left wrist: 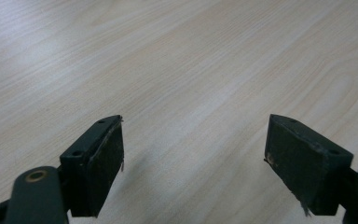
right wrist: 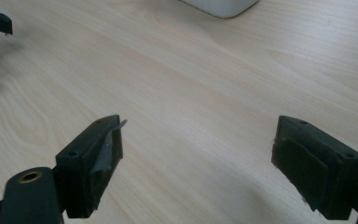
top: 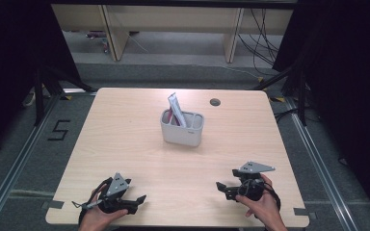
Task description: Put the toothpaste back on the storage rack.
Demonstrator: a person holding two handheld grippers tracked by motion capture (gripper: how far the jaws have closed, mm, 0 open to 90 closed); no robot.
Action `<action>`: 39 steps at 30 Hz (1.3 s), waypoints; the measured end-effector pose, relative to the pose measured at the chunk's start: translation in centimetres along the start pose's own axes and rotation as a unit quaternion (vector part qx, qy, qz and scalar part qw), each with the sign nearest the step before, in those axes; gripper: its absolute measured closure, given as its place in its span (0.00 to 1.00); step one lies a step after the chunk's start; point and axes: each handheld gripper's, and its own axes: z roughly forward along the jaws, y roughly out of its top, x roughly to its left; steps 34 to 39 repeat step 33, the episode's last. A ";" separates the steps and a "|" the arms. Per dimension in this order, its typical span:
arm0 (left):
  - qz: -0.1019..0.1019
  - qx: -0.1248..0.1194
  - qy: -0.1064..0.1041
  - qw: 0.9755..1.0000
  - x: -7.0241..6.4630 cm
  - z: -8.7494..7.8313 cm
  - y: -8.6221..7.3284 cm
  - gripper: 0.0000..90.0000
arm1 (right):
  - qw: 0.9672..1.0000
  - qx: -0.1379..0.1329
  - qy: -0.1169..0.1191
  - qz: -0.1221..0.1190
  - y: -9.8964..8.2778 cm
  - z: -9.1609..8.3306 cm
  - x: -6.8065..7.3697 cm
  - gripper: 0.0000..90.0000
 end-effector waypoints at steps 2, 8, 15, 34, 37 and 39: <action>-0.001 0.000 0.000 1.000 0.0 0.0 0.0 0.21 | 1.000 0.006 -0.008 -0.016 -0.4 -0.4 -0.1 0.19; 0.000 -0.001 -0.001 1.000 0.0 0.1 0.0 0.21 | 1.000 0.010 -0.002 -0.004 -1.3 -0.8 0.0 0.19; 0.002 0.005 0.000 1.000 0.0 0.0 0.0 0.21 | 1.000 0.024 -0.003 -0.007 -2.4 -1.2 0.8 0.19; 0.004 0.008 -0.001 1.000 0.0 0.1 0.0 0.21 | 0.999 0.040 -0.021 -0.025 -3.0 -1.7 0.4 0.19; 0.004 0.008 -0.001 1.000 0.0 0.1 0.0 0.21 | 0.999 0.040 -0.021 -0.025 -3.0 -1.7 0.4 0.19; 0.004 0.008 -0.001 1.000 0.0 0.1 0.0 0.21 | 0.999 0.040 -0.021 -0.025 -3.0 -1.7 0.4 0.19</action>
